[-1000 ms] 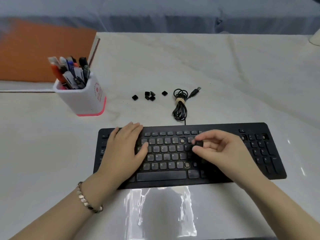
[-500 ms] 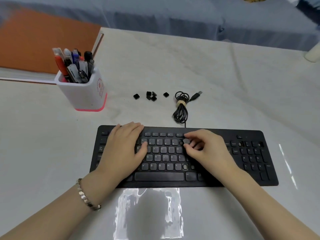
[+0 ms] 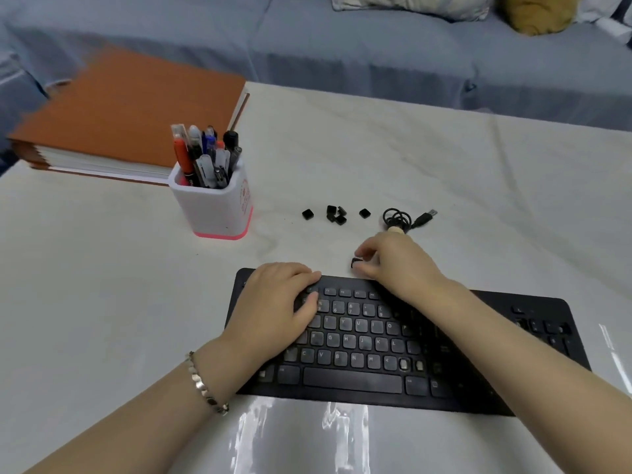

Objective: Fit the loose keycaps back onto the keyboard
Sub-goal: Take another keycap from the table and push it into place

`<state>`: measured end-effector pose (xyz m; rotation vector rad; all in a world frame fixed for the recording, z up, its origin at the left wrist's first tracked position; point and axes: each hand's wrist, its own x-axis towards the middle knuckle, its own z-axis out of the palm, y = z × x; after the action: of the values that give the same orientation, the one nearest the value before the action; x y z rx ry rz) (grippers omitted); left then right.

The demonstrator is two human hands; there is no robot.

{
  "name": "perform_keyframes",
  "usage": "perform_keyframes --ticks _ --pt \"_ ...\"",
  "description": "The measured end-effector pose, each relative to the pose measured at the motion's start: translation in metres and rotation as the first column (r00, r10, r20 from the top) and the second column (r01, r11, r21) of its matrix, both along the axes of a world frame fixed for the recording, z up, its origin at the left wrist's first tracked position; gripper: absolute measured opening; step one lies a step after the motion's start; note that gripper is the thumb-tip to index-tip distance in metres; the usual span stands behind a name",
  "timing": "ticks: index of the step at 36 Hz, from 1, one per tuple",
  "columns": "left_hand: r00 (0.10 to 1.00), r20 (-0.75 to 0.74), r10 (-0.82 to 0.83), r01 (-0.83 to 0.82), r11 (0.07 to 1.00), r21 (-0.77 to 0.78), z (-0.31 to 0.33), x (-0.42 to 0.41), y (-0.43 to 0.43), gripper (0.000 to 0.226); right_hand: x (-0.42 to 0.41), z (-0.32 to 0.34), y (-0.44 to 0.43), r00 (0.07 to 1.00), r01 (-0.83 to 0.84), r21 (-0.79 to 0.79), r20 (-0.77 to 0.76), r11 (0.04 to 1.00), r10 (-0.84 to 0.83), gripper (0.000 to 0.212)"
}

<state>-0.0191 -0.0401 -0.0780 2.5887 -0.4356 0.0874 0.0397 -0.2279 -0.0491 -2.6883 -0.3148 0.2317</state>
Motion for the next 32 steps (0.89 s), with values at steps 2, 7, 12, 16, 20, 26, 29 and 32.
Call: perform_keyframes --ticks 2,7,12,16,20,26,29,32 --pt "1.0 0.006 0.0 0.0 1.0 -0.013 0.0 0.001 0.001 0.04 0.013 -0.001 0.007 0.999 -0.021 -0.043 -0.048 0.999 0.018 0.026" --pt "1.0 -0.002 -0.009 0.009 0.998 -0.063 0.0 0.003 0.003 0.039 0.05 -0.002 0.018 0.997 0.054 0.036 0.052 0.998 -0.055 0.026" --pt "1.0 -0.012 -0.012 0.011 0.996 -0.087 -0.002 0.003 0.004 0.04 0.076 -0.013 0.025 0.993 0.11 0.053 0.032 0.993 -0.112 0.026" --pt "1.0 -0.012 -0.001 0.0 0.995 -0.097 -0.004 0.003 0.004 0.036 0.083 -0.022 0.028 0.996 0.093 0.025 -0.01 0.995 -0.093 0.023" --pt "1.0 -0.006 0.02 -0.021 0.995 -0.101 -0.004 0.003 0.003 0.028 0.082 -0.021 0.028 0.993 0.122 0.074 -0.008 0.99 -0.122 0.013" --pt "0.999 0.018 0.03 -0.028 0.992 -0.121 -0.007 0.001 0.001 0.035 0.034 0.02 0.027 0.883 0.446 0.708 -0.448 0.548 -0.139 0.012" --pt "0.999 0.03 0.038 -0.034 0.992 -0.124 -0.009 0.001 0.0 0.035 0.001 0.042 0.019 0.761 0.639 0.764 -0.645 0.09 0.077 0.015" --pt "0.999 0.025 0.044 -0.041 0.992 -0.12 -0.009 0.002 0.0 0.036 -0.025 0.056 0.011 0.713 0.698 0.713 -0.683 -0.067 0.159 0.022"
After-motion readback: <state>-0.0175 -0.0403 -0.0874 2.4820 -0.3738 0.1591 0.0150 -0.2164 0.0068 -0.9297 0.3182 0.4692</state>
